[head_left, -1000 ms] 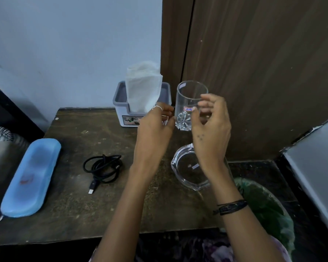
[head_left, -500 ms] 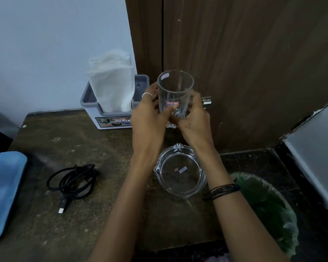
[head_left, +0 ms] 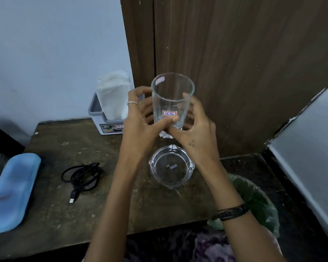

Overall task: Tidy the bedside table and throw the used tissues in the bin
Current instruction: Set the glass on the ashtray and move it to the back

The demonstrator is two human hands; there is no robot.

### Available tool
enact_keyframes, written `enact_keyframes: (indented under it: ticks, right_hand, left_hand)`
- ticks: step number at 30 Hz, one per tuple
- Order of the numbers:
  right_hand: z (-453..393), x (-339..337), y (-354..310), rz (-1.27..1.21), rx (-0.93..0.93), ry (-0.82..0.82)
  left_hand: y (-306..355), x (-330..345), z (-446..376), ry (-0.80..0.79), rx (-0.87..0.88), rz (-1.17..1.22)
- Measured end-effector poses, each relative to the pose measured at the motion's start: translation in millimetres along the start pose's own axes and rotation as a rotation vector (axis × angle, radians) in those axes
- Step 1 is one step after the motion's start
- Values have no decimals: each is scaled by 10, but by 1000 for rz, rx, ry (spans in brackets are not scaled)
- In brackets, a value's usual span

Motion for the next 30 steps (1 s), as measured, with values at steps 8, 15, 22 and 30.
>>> enact_keyframes:
  ticks: [8,15,22,30]
  right_hand:
    - [559,-175,42,2,112,-115]
    - [580,-216,208,13,172,-179]
    - [529,-117,311,88,183,-235]
    - [546,-81,312,187,165,-284]
  left_hand:
    - [21,-83,488,-162,-101,-153]
    - [-105,-8,564,-158,-119,-151]
    - [-269,-73,559,-141,-133,-194]
    - [-358,-115,570,-179,-158,-229]
Point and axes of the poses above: each hand's wrist, its own z-axis away from the middle knuckle, its own x-axis out of the palm, y = z × x, the point moved 3 cm from there along -z, towards the middle knuckle, and after that the axes turned 3 degrees about x, right-handed, at the moved point
